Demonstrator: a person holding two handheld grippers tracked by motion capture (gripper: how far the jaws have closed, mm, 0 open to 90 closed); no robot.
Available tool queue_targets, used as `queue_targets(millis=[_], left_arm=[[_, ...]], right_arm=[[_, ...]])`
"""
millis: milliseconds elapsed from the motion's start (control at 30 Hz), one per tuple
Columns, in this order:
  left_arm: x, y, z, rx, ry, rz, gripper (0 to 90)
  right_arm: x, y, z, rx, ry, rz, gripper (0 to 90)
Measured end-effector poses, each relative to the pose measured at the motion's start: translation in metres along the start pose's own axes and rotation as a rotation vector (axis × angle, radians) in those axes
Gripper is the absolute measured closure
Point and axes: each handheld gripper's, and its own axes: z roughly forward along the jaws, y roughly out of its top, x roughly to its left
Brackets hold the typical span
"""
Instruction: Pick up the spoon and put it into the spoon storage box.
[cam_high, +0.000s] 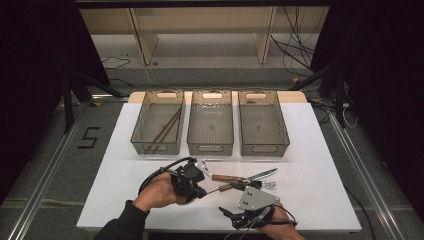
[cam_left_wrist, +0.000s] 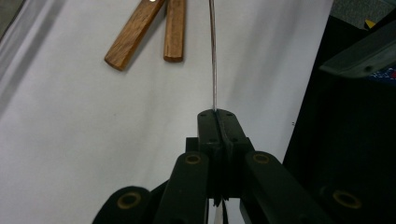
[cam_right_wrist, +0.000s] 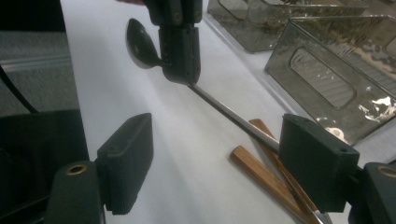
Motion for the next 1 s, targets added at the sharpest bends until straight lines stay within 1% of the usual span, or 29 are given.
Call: queue_targets(millis=[100,167,233,367,400,500,533,567,633,767,833,933,967,1000], left_arm=[[-0.003,0.001,0.002,0.01,-0.01,0.009,89.3],[-0.004,0.002,0.005,0.018,-0.017,0.012,89.3],[-0.005,0.003,0.006,0.03,-0.021,0.019,89.3],[-0.007,0.004,0.006,0.028,-0.018,0.028,89.2],[-0.008,0.004,0.005,0.035,-0.017,0.035,89.3],[-0.01,0.005,0.005,0.035,-0.014,0.04,89.2],[-0.01,0.005,0.004,0.036,-0.013,0.042,89.3],[-0.01,0.005,0.005,0.039,-0.015,0.047,89.2],[-0.011,0.005,0.005,0.045,-0.017,0.048,89.2],[-0.01,0.004,0.005,0.051,-0.017,0.051,89.3],[-0.011,0.005,0.005,0.056,-0.022,0.058,89.3],[-0.013,0.005,0.005,0.059,-0.021,0.064,89.2],[-0.013,0.005,0.005,0.063,-0.02,0.07,89.2],[-0.014,0.005,0.005,0.063,-0.018,0.072,89.2]], right_arm=[[0.005,0.002,0.004,0.007,-0.013,-0.074,28.0],[0.009,0.003,0.007,0.019,-0.015,-0.104,28.8],[0.012,0.004,0.009,0.026,-0.025,-0.144,29.9],[0.017,0.005,0.013,0.048,-0.064,-0.207,33.4],[0.018,0.004,0.014,0.046,-0.082,-0.231,34.5],[0.022,0.004,0.016,0.055,-0.124,-0.295,38.1],[0.024,0.004,0.016,0.065,-0.133,-0.309,39.4],[0.025,0.004,0.018,0.068,-0.138,-0.337,40.4],[0.028,0.003,0.02,0.081,-0.15,-0.371,42.1],[0.032,0.004,0.024,0.094,-0.17,-0.421,47.6],[0.034,0.005,0.026,0.096,-0.183,-0.456,50.3],[0.037,0.005,0.028,0.1,-0.179,-0.467,54.7],[0.035,0.006,0.028,0.111,-0.179,-0.499,55.9],[0.037,0.006,0.029,0.113,-0.175,-0.489,57.0]])
